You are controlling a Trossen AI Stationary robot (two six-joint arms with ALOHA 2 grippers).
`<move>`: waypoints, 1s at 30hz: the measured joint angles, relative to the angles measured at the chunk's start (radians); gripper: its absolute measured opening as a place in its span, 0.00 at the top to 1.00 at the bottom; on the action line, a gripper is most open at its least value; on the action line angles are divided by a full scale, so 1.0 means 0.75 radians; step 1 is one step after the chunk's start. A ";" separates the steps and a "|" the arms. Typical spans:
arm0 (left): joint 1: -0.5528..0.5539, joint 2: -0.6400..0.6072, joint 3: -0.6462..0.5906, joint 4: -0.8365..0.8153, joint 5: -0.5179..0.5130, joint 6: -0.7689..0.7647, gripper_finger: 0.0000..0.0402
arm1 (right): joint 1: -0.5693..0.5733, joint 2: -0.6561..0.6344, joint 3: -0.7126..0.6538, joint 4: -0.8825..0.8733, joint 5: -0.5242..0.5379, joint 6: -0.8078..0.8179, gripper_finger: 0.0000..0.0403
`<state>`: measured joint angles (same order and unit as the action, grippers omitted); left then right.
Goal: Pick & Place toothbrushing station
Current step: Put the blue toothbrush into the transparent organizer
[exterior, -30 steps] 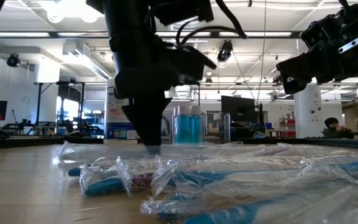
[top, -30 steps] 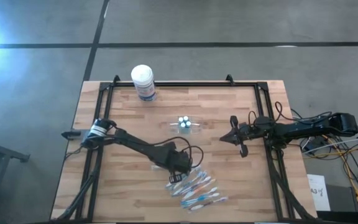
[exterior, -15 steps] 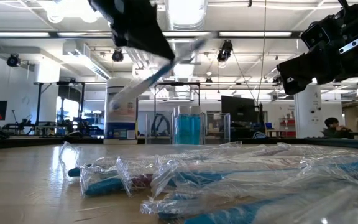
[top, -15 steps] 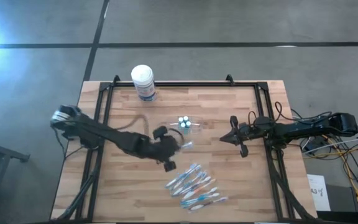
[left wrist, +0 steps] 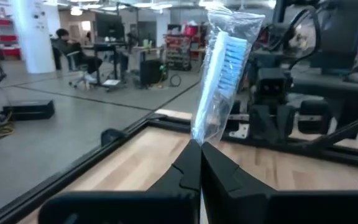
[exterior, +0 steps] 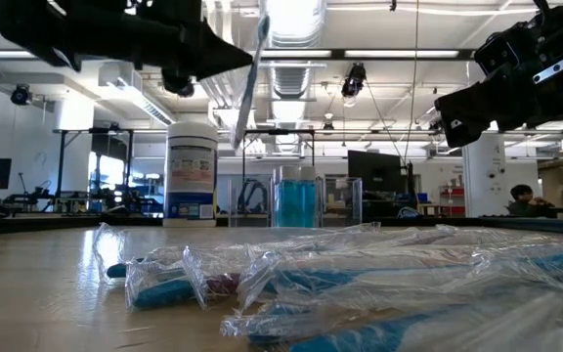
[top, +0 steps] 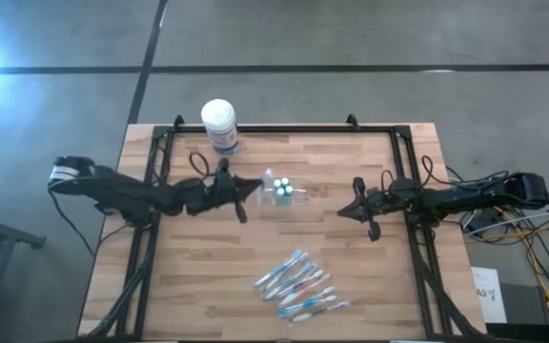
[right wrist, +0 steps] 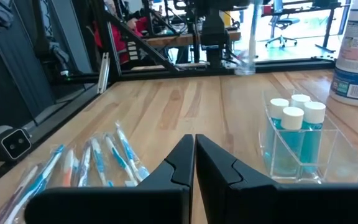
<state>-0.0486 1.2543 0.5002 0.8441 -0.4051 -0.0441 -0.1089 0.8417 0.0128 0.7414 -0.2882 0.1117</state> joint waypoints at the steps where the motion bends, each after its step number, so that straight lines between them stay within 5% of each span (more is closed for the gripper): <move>1: 0.021 0.007 -0.007 0.026 0.038 0.000 1.00 | 0.000 0.000 0.000 0.000 0.000 -0.003 0.97; 10: 0.197 0.118 -0.019 0.175 0.328 0.097 1.00 | 0.000 -0.001 0.000 0.002 0.000 -0.018 0.97; 30: 0.278 0.583 -0.020 0.570 0.170 0.030 1.00 | 0.000 -0.002 0.000 -0.006 0.000 -0.019 0.97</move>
<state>0.1596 1.6919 0.4854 1.2712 -0.2780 -0.0218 -0.1091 0.8406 0.0128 0.7366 -0.2882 0.0975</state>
